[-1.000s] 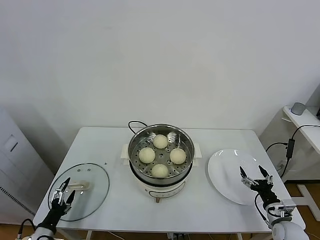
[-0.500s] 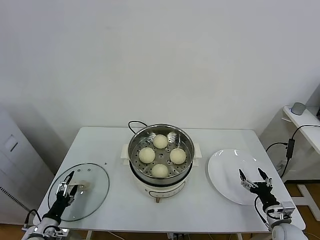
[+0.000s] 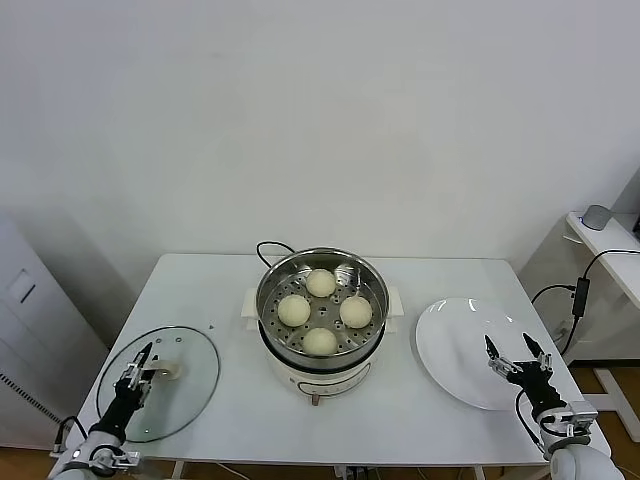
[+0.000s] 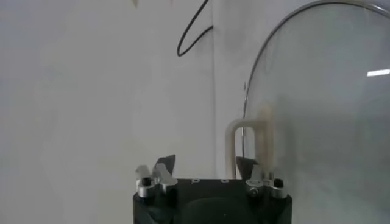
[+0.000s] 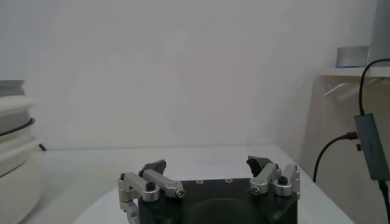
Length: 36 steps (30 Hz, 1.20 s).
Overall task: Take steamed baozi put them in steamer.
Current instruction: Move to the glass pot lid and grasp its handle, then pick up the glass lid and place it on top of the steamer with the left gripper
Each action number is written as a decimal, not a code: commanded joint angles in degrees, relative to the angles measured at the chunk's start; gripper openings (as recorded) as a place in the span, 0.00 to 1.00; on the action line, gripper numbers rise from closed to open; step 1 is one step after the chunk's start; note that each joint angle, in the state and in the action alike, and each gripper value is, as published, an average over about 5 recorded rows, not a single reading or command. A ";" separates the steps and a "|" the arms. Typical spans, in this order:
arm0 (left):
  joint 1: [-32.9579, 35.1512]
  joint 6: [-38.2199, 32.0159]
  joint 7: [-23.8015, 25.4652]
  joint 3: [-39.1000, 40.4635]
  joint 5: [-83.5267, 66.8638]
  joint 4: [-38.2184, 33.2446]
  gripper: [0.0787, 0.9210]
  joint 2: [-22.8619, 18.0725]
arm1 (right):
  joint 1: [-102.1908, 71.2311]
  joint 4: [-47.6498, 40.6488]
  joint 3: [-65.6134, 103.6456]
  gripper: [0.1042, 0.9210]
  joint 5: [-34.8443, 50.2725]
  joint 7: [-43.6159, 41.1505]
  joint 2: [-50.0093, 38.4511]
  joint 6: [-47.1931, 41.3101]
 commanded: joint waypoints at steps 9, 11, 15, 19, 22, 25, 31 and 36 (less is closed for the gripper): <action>0.48 -0.84 0.80 -1.27 -1.31 -6.12 0.16 1.12 | 0.16 0.28 -0.02 0.88 0.06 -0.16 -0.46 -0.36; 0.40 0.21 2.75 -1.26 -3.08 -8.70 0.10 2.11 | 0.33 0.33 0.03 0.88 0.17 -0.26 -0.52 -0.45; -1.76 3.09 6.90 -0.82 -7.88 -12.41 0.04 4.60 | 0.45 0.83 0.08 0.88 0.39 -0.56 -0.65 -0.63; -4.52 6.76 10.65 0.55 -12.25 -14.64 0.04 7.34 | 0.38 1.43 0.01 0.88 0.55 -0.57 -0.79 -0.85; -5.69 10.54 13.71 2.20 -14.54 -17.40 0.04 9.04 | 0.37 1.69 -0.03 0.88 0.57 -0.52 -0.76 -0.93; -6.21 15.53 16.92 4.27 -16.61 -21.48 0.04 10.51 | 0.34 1.97 -0.06 0.88 0.58 -0.51 -0.64 -0.98; -8.17 24.73 22.29 11.22 -17.03 -28.96 0.04 12.90 | 0.29 2.81 -0.18 0.88 0.69 -0.45 -0.67 -1.19; -11.04 33.43 24.79 19.82 -15.21 -33.19 0.04 14.53 | 0.43 3.04 -0.25 0.88 0.74 -0.35 -0.95 -1.33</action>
